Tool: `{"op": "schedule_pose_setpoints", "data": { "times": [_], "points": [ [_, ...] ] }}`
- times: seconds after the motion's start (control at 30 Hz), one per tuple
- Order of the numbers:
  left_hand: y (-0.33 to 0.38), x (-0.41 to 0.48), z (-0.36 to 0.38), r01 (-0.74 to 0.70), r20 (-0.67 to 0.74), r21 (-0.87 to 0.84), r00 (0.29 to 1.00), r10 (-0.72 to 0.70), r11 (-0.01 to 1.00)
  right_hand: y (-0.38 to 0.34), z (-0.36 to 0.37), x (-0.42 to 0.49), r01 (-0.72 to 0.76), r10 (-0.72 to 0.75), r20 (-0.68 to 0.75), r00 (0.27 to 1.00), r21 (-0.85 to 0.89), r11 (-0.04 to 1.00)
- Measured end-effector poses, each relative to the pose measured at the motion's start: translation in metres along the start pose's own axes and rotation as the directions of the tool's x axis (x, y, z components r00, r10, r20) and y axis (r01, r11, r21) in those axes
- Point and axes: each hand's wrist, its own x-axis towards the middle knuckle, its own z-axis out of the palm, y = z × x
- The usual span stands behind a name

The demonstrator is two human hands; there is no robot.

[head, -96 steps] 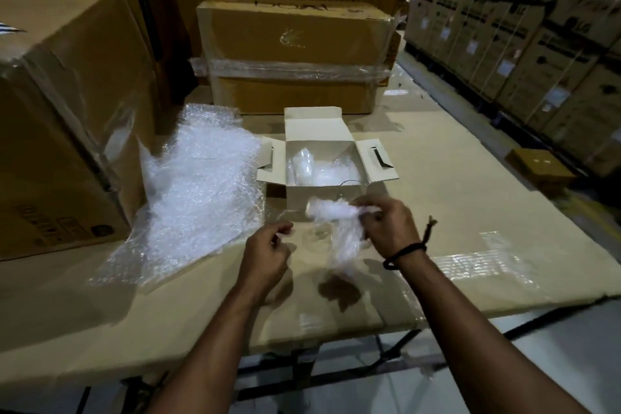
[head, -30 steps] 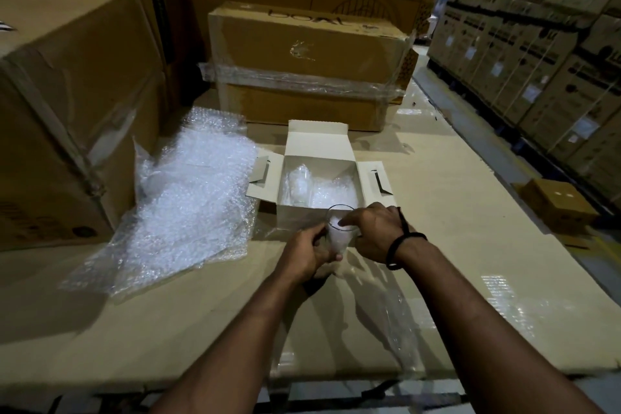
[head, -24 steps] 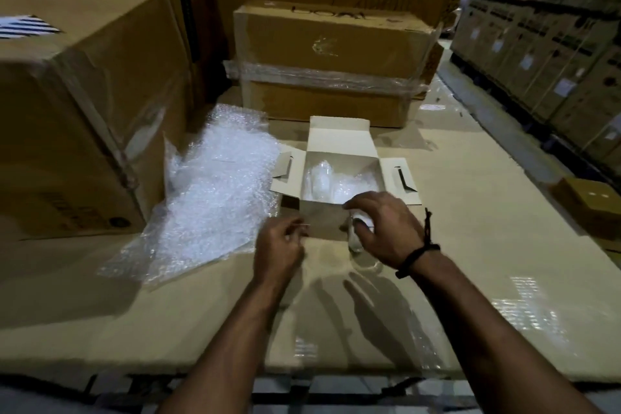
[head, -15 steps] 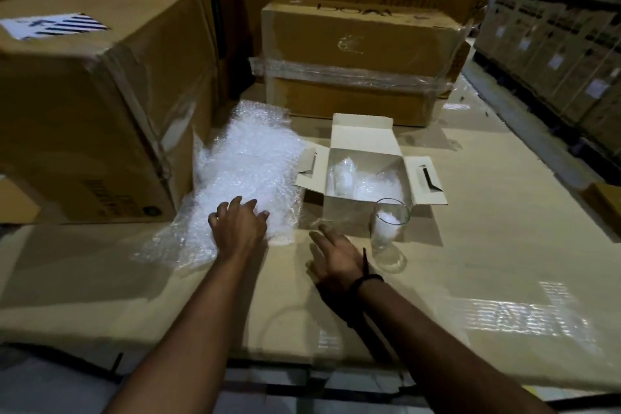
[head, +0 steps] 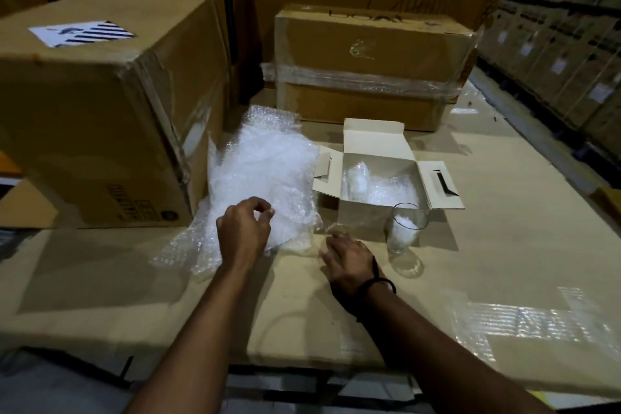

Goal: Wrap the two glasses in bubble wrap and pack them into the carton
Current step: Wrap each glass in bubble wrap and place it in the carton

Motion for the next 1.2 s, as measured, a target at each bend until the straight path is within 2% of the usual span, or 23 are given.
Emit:
{"op": "schedule_pose_setpoints", "data": {
  "times": [0.07,0.17,0.27,0.33,0.37,0.4,0.47,0.5,0.53,0.57,0.6,0.67,0.7,0.73,0.77,0.8,0.83,0.87,0.9,0.97,1.07,1.13,1.2],
  "points": [
    [-0.005,-0.01,0.002,-0.06,0.021,0.077,0.998,0.059,0.995,-0.013,-0.007,0.007,-0.12,0.149,-0.08,0.986,0.297,0.947],
    [-0.009,-0.019,0.004,-0.081,0.041,0.066,0.996,0.078,0.995,-0.039,-0.013,0.022,-0.204,0.233,0.007,0.973,0.508,0.837],
    [-0.015,-0.026,0.005,-0.104,0.059,-0.037,0.993,0.106,0.994,-0.056,-0.008,0.038,-0.309,0.279,0.146,0.949,0.603,0.736],
    [-0.018,-0.033,0.001,-0.093,-0.024,-0.156,0.996,0.091,0.983,-0.059,-0.014,0.038,-0.3,0.264,0.163,0.951,0.698,0.65],
    [-0.019,-0.038,-0.002,-0.063,-0.07,-0.238,0.996,0.047,0.969,-0.06,-0.021,0.037,-0.282,0.246,0.167,0.955,0.773,0.569],
    [-0.02,-0.042,-0.002,-0.001,-0.099,-0.323,0.995,-0.032,0.946,-0.06,-0.031,0.034,-0.271,0.219,0.191,0.957,0.858,0.435],
    [-0.019,-0.048,-0.002,0.228,-0.072,-0.497,0.951,-0.302,0.837,-0.052,-0.048,0.025,-0.268,0.111,0.26,0.959,0.961,0.064],
    [-0.016,-0.05,-0.001,0.361,0.007,-0.587,0.897,-0.442,0.724,-0.045,-0.055,0.02,-0.267,0.052,0.272,0.961,0.96,-0.086],
    [-0.012,-0.05,0.0,0.481,0.131,-0.656,0.832,-0.54,0.582,-0.038,-0.062,0.015,-0.27,0.004,0.275,0.962,0.949,-0.162],
    [-0.006,-0.052,-0.001,0.584,0.278,-0.683,0.764,-0.582,0.439,-0.031,-0.068,0.01,-0.276,-0.031,0.275,0.961,0.944,-0.18],
    [-0.001,-0.053,-0.001,0.664,0.411,-0.673,0.702,-0.582,0.326,-0.023,-0.072,0.005,-0.286,-0.058,0.28,0.958,0.943,-0.168],
    [0.013,-0.056,-0.004,0.78,0.607,-0.598,0.59,-0.533,0.183,-0.005,-0.077,-0.003,-0.356,-0.044,0.353,0.935,0.931,-0.087],
    [0.016,-0.057,-0.005,0.803,0.654,-0.576,0.564,-0.503,0.152,0.005,-0.077,-0.005,-0.399,0.006,0.399,0.917,0.917,-0.016],
    [0.016,-0.057,-0.002,0.808,0.664,-0.57,0.561,-0.493,0.152,0.013,-0.079,-0.008,-0.432,0.078,0.426,0.901,0.896,0.102],
    [0.015,-0.057,-0.001,0.798,0.654,-0.583,0.571,-0.496,0.151,0.019,-0.081,-0.011,-0.455,0.161,0.426,0.89,0.841,0.293],
    [0.013,-0.056,0.0,0.777,0.63,-0.614,0.589,-0.506,0.14,0.021,-0.084,-0.015,-0.447,0.215,0.399,0.892,0.699,0.558],
    [0.01,-0.054,0.001,0.75,0.604,-0.65,0.606,-0.517,0.121,0.023,-0.088,-0.017,-0.395,0.234,0.375,0.897,0.441,0.806],
    [0.008,-0.053,0.002,0.732,0.584,-0.673,0.617,-0.528,0.111,0.023,-0.09,-0.018,-0.309,0.234,0.378,0.896,0.151,0.939],
    [0.007,-0.051,0.003,0.725,0.576,-0.681,0.619,-0.533,0.105,0.023,-0.09,-0.019,-0.24,0.251,0.386,0.888,-0.075,0.968],
    [0.006,-0.049,0.004,0.748,0.592,-0.652,0.604,-0.533,0.125,0.022,-0.09,-0.02,-0.176,0.277,0.375,0.885,-0.283,0.943],
    [0.012,-0.048,0.003,0.789,0.615,-0.561,0.599,-0.513,0.249,0.019,-0.091,-0.024,-0.133,0.275,0.317,0.908,-0.405,0.905],
    [0.014,-0.046,0.005,0.752,0.562,-0.561,0.653,-0.508,0.347,0.016,-0.092,-0.031,-0.126,0.258,0.228,0.939,-0.469,0.874],
    [0.014,-0.047,0.009,0.67,0.455,-0.599,0.735,-0.503,0.438,0.01,-0.092,-0.041,-0.084,0.149,0.076,0.986,-0.544,0.835]
  ]
}}
